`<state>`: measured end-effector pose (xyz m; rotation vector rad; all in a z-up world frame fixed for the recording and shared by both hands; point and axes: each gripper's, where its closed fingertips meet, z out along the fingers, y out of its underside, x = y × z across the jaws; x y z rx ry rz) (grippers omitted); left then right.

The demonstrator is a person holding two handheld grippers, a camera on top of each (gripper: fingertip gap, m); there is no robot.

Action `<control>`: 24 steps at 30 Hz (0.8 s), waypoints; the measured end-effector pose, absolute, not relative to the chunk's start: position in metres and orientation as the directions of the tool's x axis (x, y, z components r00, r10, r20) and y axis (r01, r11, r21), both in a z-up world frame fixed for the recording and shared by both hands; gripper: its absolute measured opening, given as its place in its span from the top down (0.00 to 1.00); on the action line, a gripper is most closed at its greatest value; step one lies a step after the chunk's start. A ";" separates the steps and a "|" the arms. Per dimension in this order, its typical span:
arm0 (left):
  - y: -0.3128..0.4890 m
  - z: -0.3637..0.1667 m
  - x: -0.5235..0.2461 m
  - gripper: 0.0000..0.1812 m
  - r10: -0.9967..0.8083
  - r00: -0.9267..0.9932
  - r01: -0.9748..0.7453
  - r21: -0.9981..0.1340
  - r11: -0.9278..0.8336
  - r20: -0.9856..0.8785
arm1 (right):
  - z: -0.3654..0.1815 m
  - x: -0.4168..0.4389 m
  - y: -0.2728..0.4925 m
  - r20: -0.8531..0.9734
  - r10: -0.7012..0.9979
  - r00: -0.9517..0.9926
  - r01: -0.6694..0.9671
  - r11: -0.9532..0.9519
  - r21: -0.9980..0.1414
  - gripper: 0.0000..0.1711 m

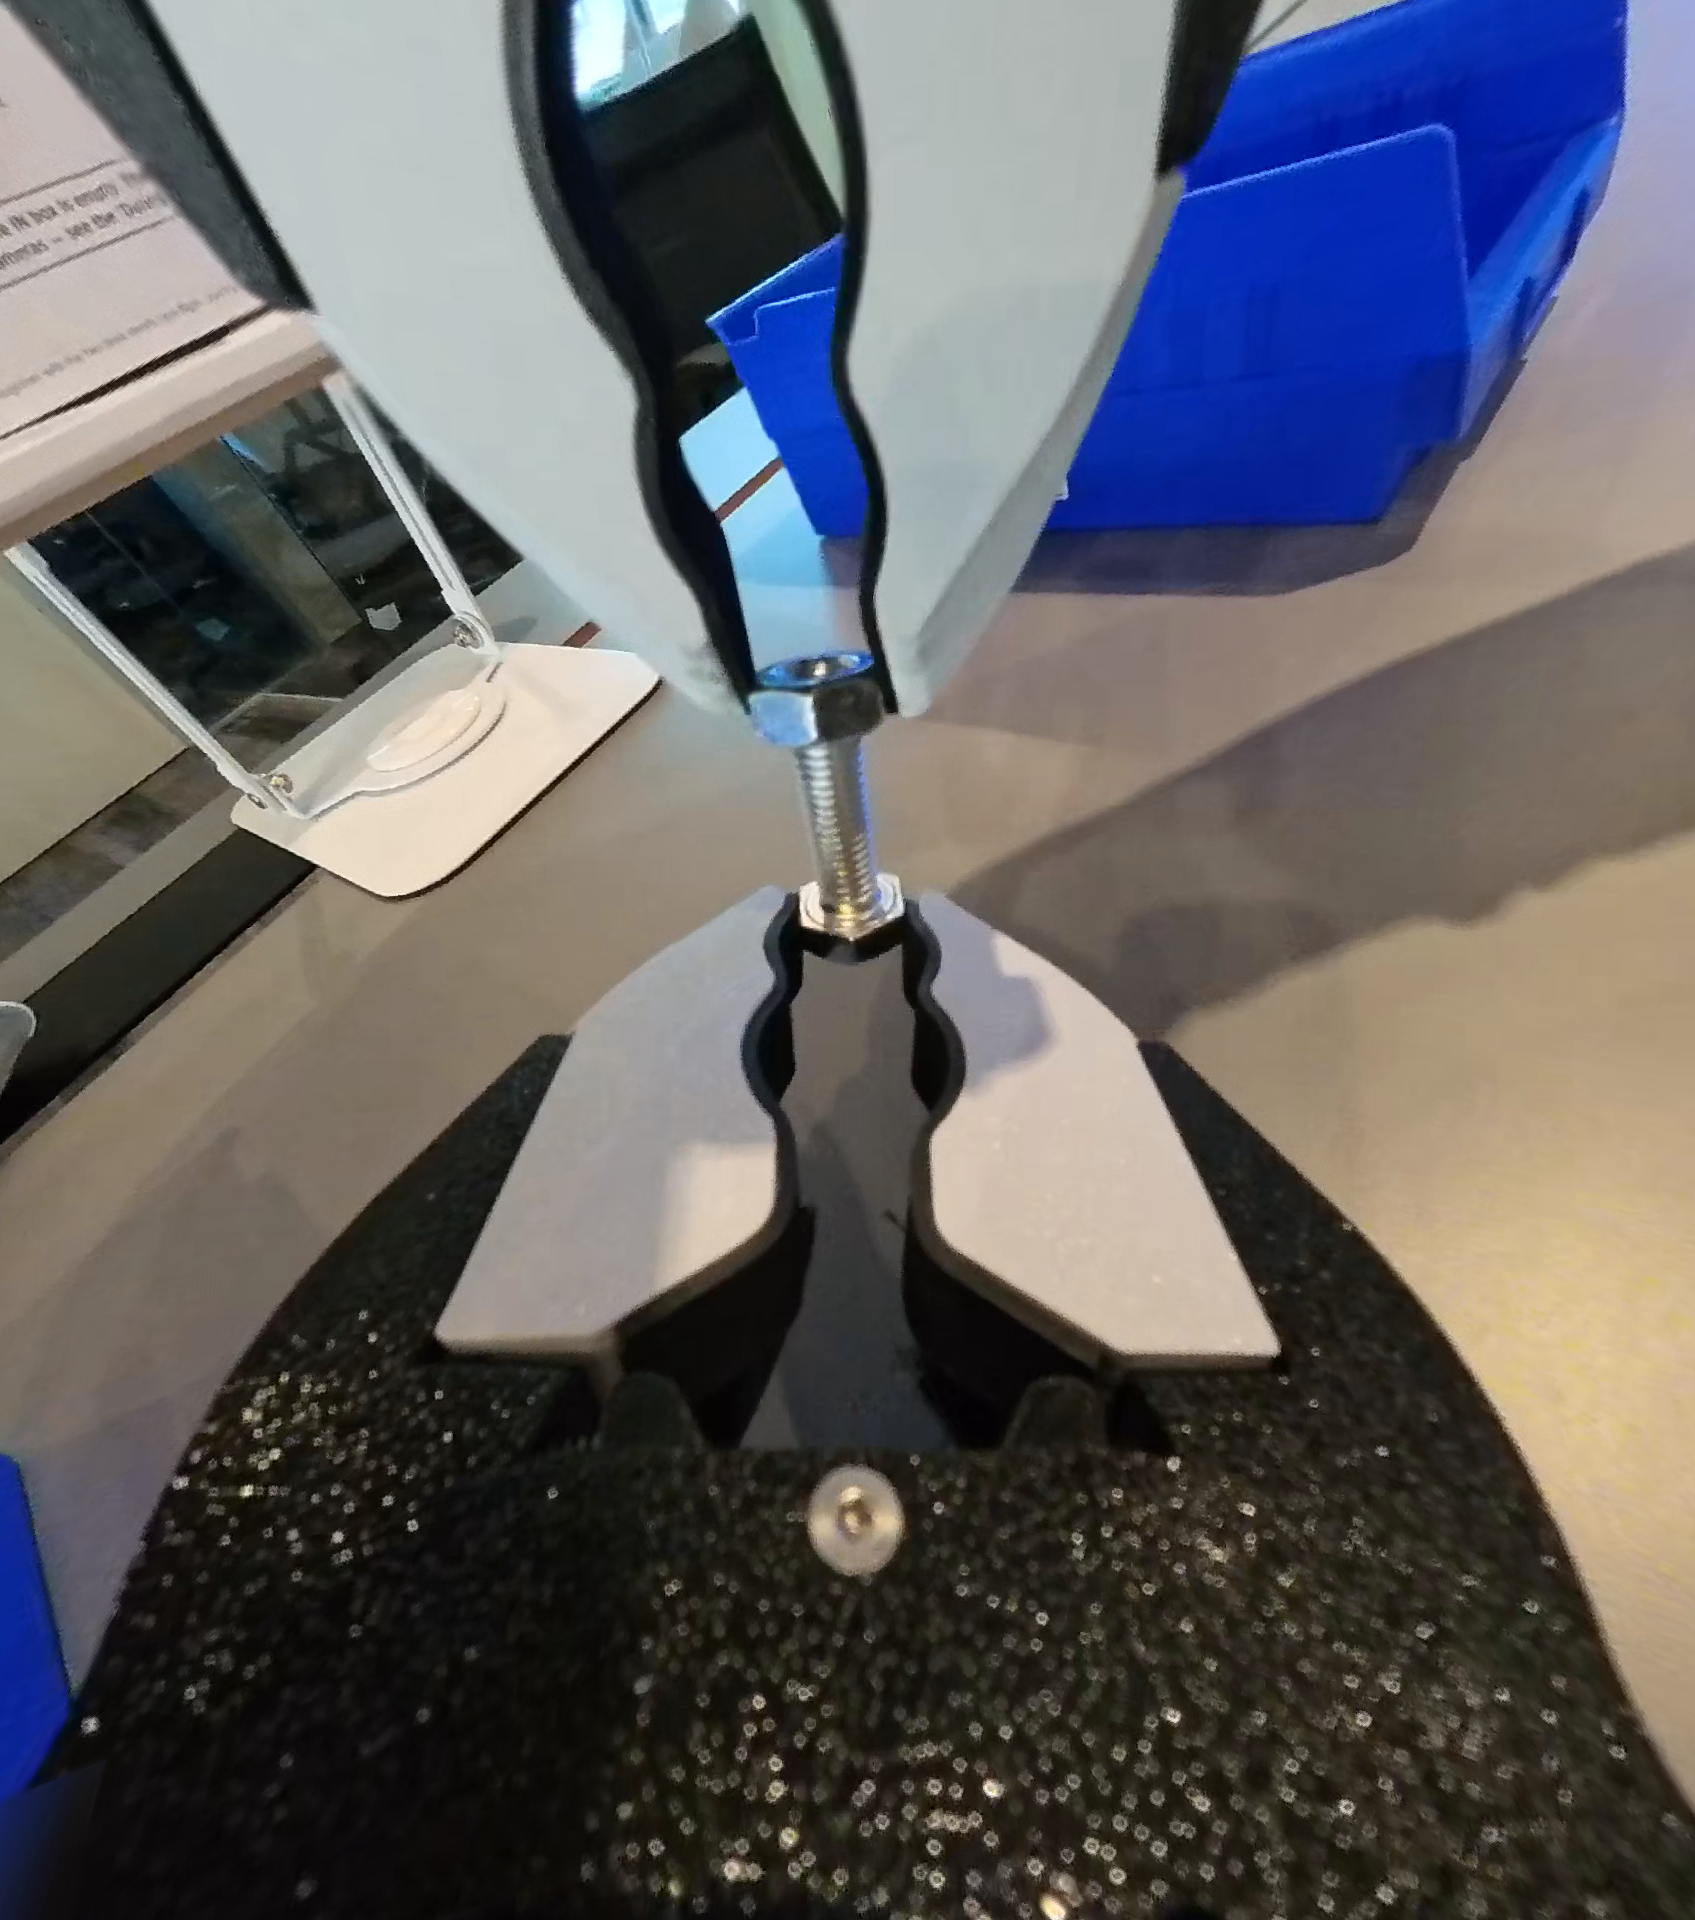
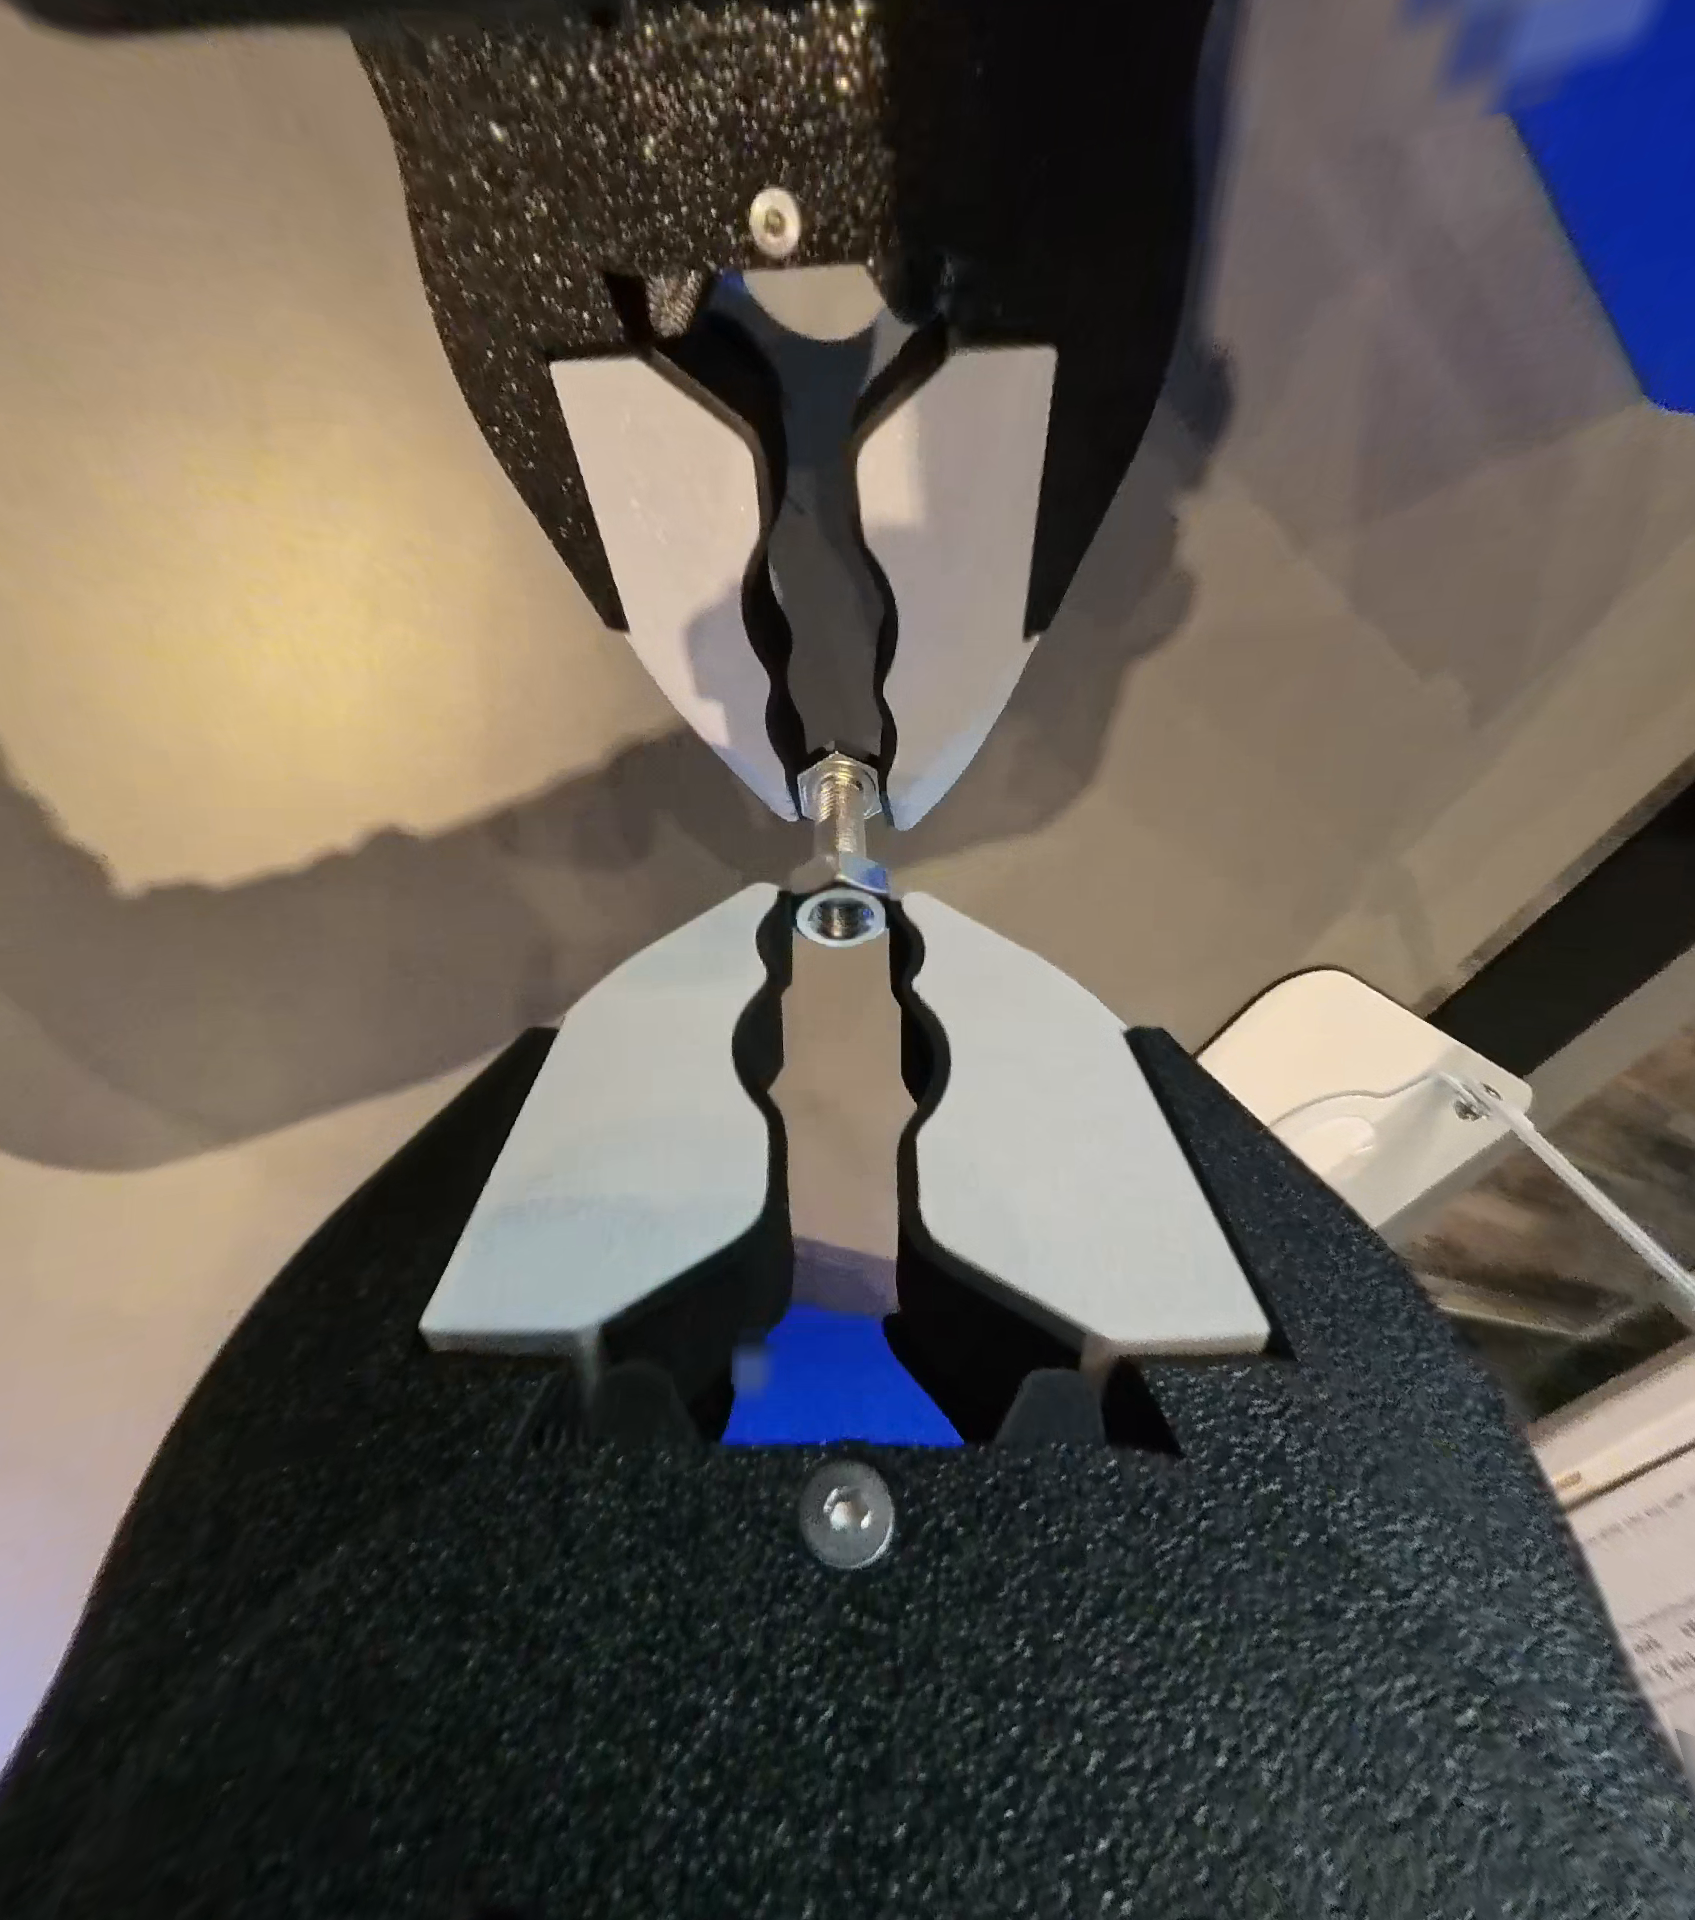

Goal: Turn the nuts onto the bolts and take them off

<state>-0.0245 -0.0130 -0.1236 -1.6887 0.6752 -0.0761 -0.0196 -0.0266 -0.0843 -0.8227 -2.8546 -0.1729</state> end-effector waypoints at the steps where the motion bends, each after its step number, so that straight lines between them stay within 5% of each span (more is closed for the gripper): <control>1: -0.013 -0.124 -0.024 0.90 -0.469 0.825 -0.391 -0.918 -0.074 -0.314 | -0.085 -0.020 -0.027 0.184 0.516 -0.837 0.534 0.842 0.069 0.90; 18: -0.013 -0.123 -0.025 0.90 -0.475 0.830 -0.367 -0.927 -0.074 -0.291 | -0.083 -0.022 -0.028 0.186 0.515 -0.837 0.539 0.835 0.114 0.88; 21: -0.013 -0.121 -0.028 0.90 -0.466 0.840 -0.349 -0.934 -0.070 -0.279 | -0.068 -0.025 -0.031 0.235 0.563 -0.792 0.583 0.812 0.016 0.84; 24: -0.012 -0.116 -0.032 0.90 -0.448 0.853 -0.323 -0.945 -0.055 -0.266 | -0.047 -0.027 -0.039 0.291 0.637 -0.713 0.601 0.770 -0.214 0.81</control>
